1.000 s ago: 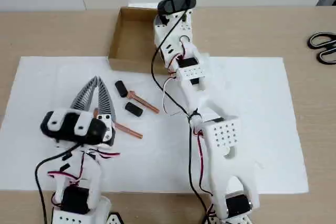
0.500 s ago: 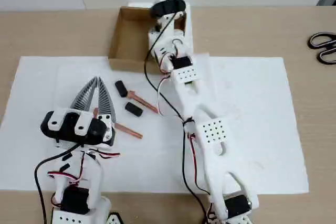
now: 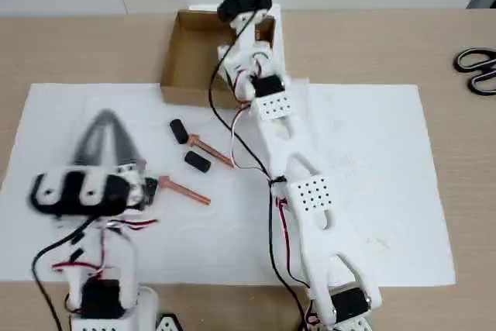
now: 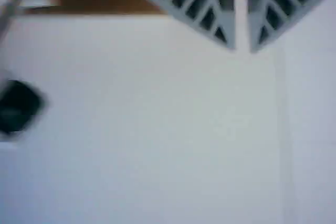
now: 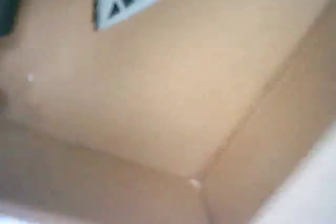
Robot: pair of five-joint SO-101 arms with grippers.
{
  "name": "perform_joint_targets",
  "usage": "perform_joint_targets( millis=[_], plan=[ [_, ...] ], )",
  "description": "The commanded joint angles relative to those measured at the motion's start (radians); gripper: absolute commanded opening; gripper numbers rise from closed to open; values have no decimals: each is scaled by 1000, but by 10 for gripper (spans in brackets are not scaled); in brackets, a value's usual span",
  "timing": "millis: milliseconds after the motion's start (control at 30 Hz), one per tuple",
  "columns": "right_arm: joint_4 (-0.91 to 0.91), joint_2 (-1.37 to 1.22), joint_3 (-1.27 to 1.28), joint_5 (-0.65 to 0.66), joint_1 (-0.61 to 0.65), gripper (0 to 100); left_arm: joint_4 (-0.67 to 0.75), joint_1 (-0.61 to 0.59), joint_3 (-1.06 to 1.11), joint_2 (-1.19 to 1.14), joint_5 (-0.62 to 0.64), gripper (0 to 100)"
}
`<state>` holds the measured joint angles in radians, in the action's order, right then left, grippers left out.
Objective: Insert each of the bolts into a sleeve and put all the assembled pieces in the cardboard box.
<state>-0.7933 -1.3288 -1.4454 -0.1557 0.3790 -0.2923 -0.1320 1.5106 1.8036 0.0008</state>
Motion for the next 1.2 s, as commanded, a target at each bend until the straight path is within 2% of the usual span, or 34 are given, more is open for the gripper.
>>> perform_joint_targets(
  millis=[0, 167, 333, 433, 767, 1167],
  plan=[
    [-214, 127, -193, -2, 5, 176, 15, -135, -74, 12, -3, 6],
    [-464, 200, -235, 12, 28, 176, -43, -301, -81, 12, -3, 6],
    [-743, 251, -235, 41, 137, 174, -150, -416, -81, 12, 0, 6],
    [-814, 249, -235, 41, 202, 173, -186, -466, -77, 12, 2, 6],
    [-708, 219, -229, 41, 305, 176, -315, -535, -76, 12, 3, 6],
    [-664, 15, -233, 35, 332, 176, -316, -535, -76, 12, 3, 6]
  ],
)
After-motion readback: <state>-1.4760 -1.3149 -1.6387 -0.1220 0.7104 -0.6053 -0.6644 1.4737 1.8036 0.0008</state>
